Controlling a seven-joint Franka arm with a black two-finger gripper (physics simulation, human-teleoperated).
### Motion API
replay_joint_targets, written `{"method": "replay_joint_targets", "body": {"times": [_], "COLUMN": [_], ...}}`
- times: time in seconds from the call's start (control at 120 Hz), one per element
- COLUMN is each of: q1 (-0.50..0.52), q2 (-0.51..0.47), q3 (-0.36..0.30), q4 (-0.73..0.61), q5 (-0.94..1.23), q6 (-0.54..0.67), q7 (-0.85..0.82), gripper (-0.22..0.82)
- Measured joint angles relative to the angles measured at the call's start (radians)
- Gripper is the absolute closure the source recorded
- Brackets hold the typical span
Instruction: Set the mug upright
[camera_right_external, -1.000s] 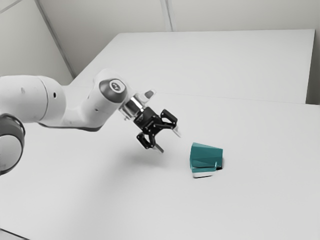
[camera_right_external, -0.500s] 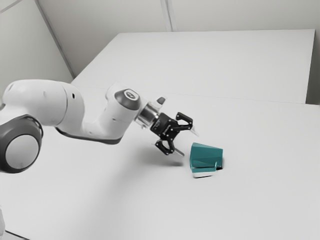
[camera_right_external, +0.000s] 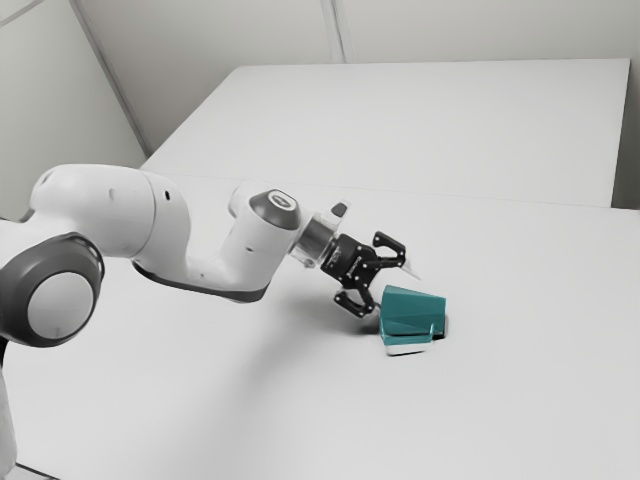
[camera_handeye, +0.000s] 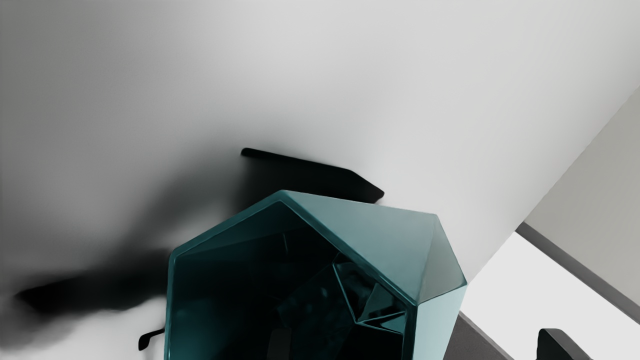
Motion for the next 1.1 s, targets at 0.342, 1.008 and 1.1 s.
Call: {"method": "replay_joint_targets", "body": {"times": [0.342,1.008,1.1], "q1": [-0.008,-0.004,-0.001], "q2": [-0.003,-0.235,-0.268], "q3": [0.0,0.03,0.052], "q4": [0.025,0.01,-0.012], "q5": [0.013,0.639,0.769], "q6": [0.01,0.055,0.051], "q7": [-0.006,-0.067,-0.079], "gripper": [0.68,0.78,0.78]}}
